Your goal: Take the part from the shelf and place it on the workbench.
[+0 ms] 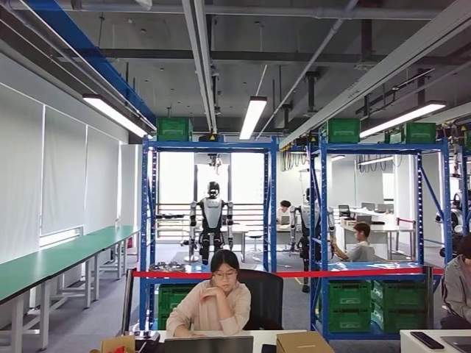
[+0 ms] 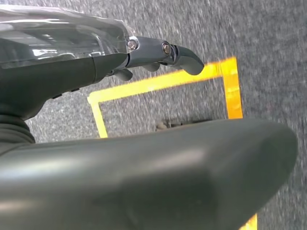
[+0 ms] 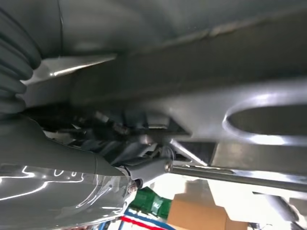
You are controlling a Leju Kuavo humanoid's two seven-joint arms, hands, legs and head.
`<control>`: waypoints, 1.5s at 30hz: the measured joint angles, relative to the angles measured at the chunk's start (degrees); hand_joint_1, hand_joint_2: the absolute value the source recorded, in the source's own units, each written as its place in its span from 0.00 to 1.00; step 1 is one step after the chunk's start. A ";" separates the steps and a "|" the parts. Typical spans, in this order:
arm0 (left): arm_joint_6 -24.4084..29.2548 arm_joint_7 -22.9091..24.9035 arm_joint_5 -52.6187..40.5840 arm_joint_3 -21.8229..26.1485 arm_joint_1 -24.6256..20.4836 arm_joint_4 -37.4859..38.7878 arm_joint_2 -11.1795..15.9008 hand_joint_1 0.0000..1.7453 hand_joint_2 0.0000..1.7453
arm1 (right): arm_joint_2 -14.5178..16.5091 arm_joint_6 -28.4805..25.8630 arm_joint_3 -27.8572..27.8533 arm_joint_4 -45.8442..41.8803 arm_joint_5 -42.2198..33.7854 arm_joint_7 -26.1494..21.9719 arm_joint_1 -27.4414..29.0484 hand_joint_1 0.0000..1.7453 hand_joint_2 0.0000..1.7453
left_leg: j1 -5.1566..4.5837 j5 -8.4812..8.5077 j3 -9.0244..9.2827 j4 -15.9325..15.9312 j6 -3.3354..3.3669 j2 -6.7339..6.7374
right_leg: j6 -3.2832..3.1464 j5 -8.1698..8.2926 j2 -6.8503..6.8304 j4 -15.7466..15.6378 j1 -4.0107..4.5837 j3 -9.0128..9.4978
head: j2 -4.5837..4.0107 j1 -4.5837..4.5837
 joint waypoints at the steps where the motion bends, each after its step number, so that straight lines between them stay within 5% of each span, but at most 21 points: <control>1: -0.02 0.03 0.02 -0.05 0.01 0.00 -0.01 0.00 1.00 | 0.29 0.00 -0.16 0.00 -0.02 -0.28 0.18 0.00 0.00 | -0.01 -1.85 -1.52 3.50 -0.07 0.02 | -0.22 0.01 -0.01 -0.03 0.08 0.00 | -0.01 0.00; 2: -0.03 0.05 0.04 -0.09 0.05 0.00 -0.01 0.00 1.00 | 0.51 0.00 -0.27 0.01 -0.04 -0.45 0.43 0.00 0.00 | -0.03 -3.67 -3.35 7.57 -0.12 0.01 | -0.39 0.00 -0.02 -0.02 0.17 0.00 | -0.01 0.00; 4: 0.07 0.07 0.07 -0.13 0.20 0.00 -0.01 0.00 0.50 | 0.73 0.04 -0.43 0.01 -0.09 -0.85 0.83 0.00 0.00 | -0.06 -4.97 -5.68 12.60 -0.19 0.02 | -0.50 -0.02 0.00 -0.01 0.34 0.07 | -0.01 0.00; 6: 0.23 0.06 0.06 -0.16 0.27 0.00 0.00 0.00 0.00 | 0.78 0.27 -0.60 0.01 -0.21 -1.52 0.94 0.00 0.00 | -0.06 -2.14 -3.96 8.97 -0.06 0.03 | -0.45 -0.08 0.08 0.01 0.39 0.25 | -0.01 0.00; 9: 0.43 0.11 0.03 -0.22 0.16 0.00 0.03 0.00 0.00 | 0.77 0.98 -0.81 0.01 -0.78 -3.41 1.03 0.00 0.00 | -0.14 2.36 1.09 -1.76 0.43 0.08 | 0.02 -0.29 0.31 0.37 0.63 0.15 | -0.01 0.00; 14: 0.64 0.19 0.07 -0.30 0.46 0.00 0.03 0.00 0.00 | 0.08 3.06 -2.44 -0.42 -4.93 -11.08 1.56 0.00 0.00 | -0.19 2.79 1.63 -3.42 1.56 0.10 | 1.36 -1.21 0.44 1.94 0.60 -0.64 | -0.01 0.00; 18: 0.63 -0.26 0.49 -0.28 0.78 0.00 0.05 0.00 0.00 | -1.65 5.27 -4.62 -2.56 -12.16 -20.20 2.53 0.00 0.00 | 0.04 2.92 1.66 -3.50 2.05 0.11 | 2.50 -7.89 0.18 14.82 0.15 -5.98 | -0.01 0.00; 19: 0.62 -0.43 0.63 -0.28 0.95 0.00 0.05 0.00 0.00 | -2.16 5.84 -5.37 -3.72 -14.78 -22.67 3.27 0.00 0.00 | 0.06 2.91 1.67 -3.49 2.05 0.09 | 2.65 -8.40 0.13 16.90 0.06 -6.91 | -0.01 0.00; 21: 0.53 -0.82 0.83 -0.27 1.19 0.00 0.04 0.00 0.00 | -3.16 6.88 -7.12 -7.22 -20.39 -26.69 5.31 0.00 0.00 | 0.10 2.86 1.74 -3.47 2.01 0.02 | 2.70 -6.03 0.08 14.01 -0.04 -5.59 | -0.01 0.00; 23: 0.40 -1.13 0.99 -0.26 1.21 0.00 0.04 0.00 0.00 | -4.02 7.62 -9.10 -12.30 -25.92 -29.20 7.81 0.00 0.00 | 0.05 2.74 1.81 -3.47 1.81 -0.08 | 2.40 -2.15 0.08 5.62 0.05 -1.63 | -0.01 0.00; 25: 0.37 -1.20 1.10 -0.26 1.20 0.00 0.04 0.00 0.00 | -4.55 8.13 -11.04 -17.99 -30.57 -30.54 10.85 0.00 0.00 | -0.08 2.65 1.78 -3.50 1.46 -0.15 | 1.93 -0.73 0.10 0.68 0.28 0.65 | -0.01 0.01; 29: 0.45 -1.31 1.19 -0.24 1.34 0.00 0.06 0.00 0.00 | -4.79 10.17 -14.77 -29.71 -38.20 -32.05 17.67 0.00 0.00 | -0.06 1.84 1.62 -3.07 0.43 -0.14 | 0.59 -0.66 -0.01 -0.25 0.25 0.95 | -0.01 0.01; 33: 0.45 -1.83 1.31 -0.24 1.39 0.00 0.07 0.00 0.00 | -3.54 16.53 -18.72 -41.92 -48.49 -34.91 25.23 0.00 0.00 | -0.13 -4.72 -3.57 9.06 0.10 -0.08 | -0.35 -0.53 -0.30 -0.67 0.25 1.18 | -0.01 0.00; 35: 0.52 -2.07 1.37 -0.23 1.55 0.00 0.08 0.00 0.00 | -2.05 21.42 -20.91 -49.14 -54.27 -36.07 30.26 0.00 0.00 | -0.18 -5.07 -4.92 12.14 0.05 -0.07 | -0.45 -0.63 -0.33 -0.59 0.37 1.26 | -0.01 0.00; 38: 0.65 -2.15 1.51 -0.22 1.58 0.00 0.08 0.00 0.00 | 0.31 27.52 -23.23 -59.47 -60.24 -36.68 36.86 0.00 0.00 | -0.22 0.11 -0.36 2.81 0.43 -0.07 | -0.19 -0.98 -0.21 0.00 0.46 1.31 | -0.01 0.00; 40: 0.77 -2.21 1.71 -0.20 1.65 0.00 0.08 0.00 0.00 | 1.58 30.52 -24.15 -65.05 -62.80 -36.81 40.38 0.00 0.00 | -0.30 1.77 1.91 -2.14 0.77 -0.09 | 0.21 -1.25 -0.05 0.66 0.65 0.96 | -0.01 0.00; 43: 0.93 -2.42 2.06 -0.11 2.16 0.00 0.06 0.00 0.00 | 3.15 34.06 -24.74 -71.71 -65.37 -36.92 45.16 0.00 0.00 | -0.45 1.94 2.06 -2.85 1.31 -0.04 | 0.90 -1.27 0.03 0.98 0.59 0.68 | 0.00 0.00; 45: 1.05 -2.54 2.36 -0.02 2.39 0.00 0.06 0.00 0.00 | 3.96 35.94 -24.90 -75.00 -66.29 -36.92 47.77 0.00 0.00 | -0.29 2.40 1.93 -3.09 2.03 0.10 | 1.50 -3.31 0.03 2.71 0.45 0.25 | -0.01 0.00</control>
